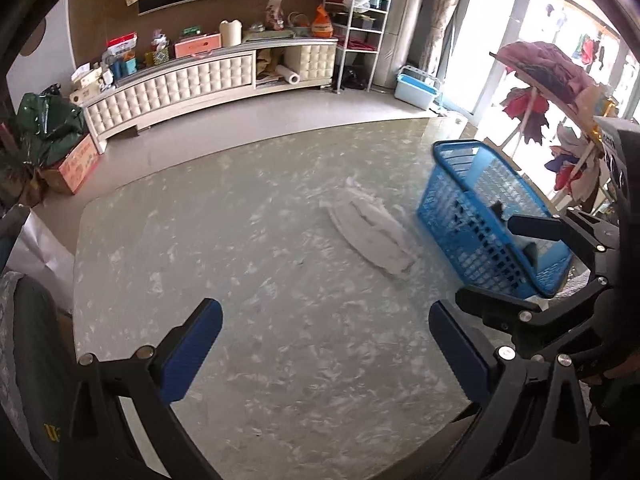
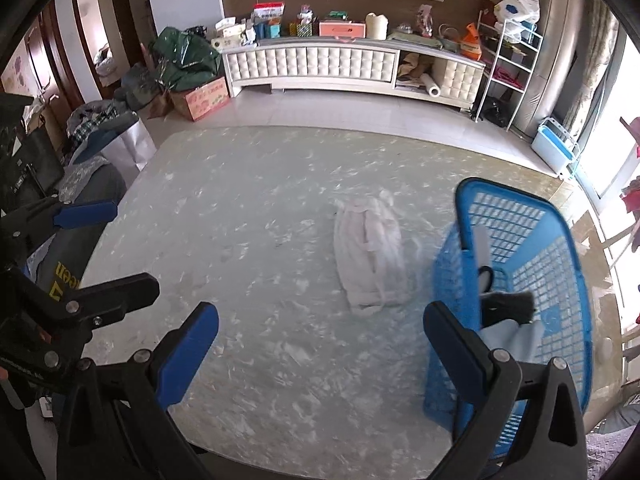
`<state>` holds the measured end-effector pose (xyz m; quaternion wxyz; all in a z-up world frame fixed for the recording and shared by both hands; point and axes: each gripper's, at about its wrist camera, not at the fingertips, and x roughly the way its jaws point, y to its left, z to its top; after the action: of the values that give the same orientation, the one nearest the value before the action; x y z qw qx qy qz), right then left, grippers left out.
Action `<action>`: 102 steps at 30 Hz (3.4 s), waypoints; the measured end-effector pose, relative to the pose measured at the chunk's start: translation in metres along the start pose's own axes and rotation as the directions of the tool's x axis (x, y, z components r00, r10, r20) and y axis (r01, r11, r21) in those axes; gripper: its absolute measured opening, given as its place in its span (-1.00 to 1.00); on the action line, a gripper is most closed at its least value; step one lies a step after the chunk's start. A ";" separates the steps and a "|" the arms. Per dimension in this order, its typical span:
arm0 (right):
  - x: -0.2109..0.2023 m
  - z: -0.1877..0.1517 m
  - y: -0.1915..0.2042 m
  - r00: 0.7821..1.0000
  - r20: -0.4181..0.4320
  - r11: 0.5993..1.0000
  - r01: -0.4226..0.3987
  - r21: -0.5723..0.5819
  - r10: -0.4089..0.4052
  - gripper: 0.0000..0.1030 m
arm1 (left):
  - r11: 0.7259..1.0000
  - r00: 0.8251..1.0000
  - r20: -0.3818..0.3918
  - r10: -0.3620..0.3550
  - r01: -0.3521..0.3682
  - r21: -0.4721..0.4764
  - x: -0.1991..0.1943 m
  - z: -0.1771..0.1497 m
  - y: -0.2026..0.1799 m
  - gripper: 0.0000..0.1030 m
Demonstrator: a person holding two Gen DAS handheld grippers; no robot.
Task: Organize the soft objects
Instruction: 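Withdraw both grippers from the basket back over the table, then reach the right gripper to the white fluffy fabric and grasp it, then lift the white fabric with the right gripper over the basket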
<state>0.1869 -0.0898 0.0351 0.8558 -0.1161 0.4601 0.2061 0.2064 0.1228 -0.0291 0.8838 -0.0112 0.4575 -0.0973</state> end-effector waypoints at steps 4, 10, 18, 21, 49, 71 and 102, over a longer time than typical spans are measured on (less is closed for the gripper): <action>0.016 0.004 0.004 1.000 -0.020 1.000 -0.002 -0.012 0.002 0.99 | 1.000 1.000 -0.015 0.019 -0.019 -0.012 0.012 -0.004 0.014 0.99; 0.042 0.006 0.012 0.998 -0.060 1.000 0.010 -0.013 -0.011 0.99 | 0.999 0.998 -0.042 0.046 -0.046 -0.018 0.038 -0.014 0.036 0.99; 0.087 0.011 0.009 0.992 -0.125 1.000 0.023 0.020 -0.021 0.99 | 0.997 0.995 -0.078 0.061 -0.064 -0.037 0.080 -0.017 0.058 0.99; 0.101 0.010 0.005 0.989 -0.143 0.999 0.031 0.037 -0.025 0.99 | 0.998 0.995 -0.087 0.044 -0.049 -0.050 0.094 -0.018 0.061 0.99; 0.172 0.011 -0.036 0.977 -0.182 0.987 0.129 0.092 -0.110 0.29 | 0.995 0.993 -0.115 -0.025 0.013 -0.103 0.135 -0.012 0.077 0.99; 0.088 0.010 -0.025 0.996 -0.072 0.997 0.065 0.052 -0.061 -0.52 | 0.994 0.998 -0.059 -0.026 0.020 -0.105 0.091 -0.001 0.047 0.99; -0.080 -0.014 -0.054 0.984 0.168 0.998 0.049 0.034 -0.054 -0.49 | 0.998 0.985 0.172 0.010 -0.021 0.062 -0.048 0.049 -0.106 0.99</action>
<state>0.1618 -0.1628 0.0946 0.8983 -0.0974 0.3858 0.1864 0.2020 0.0239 0.0502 0.9205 0.0120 0.3766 -0.1035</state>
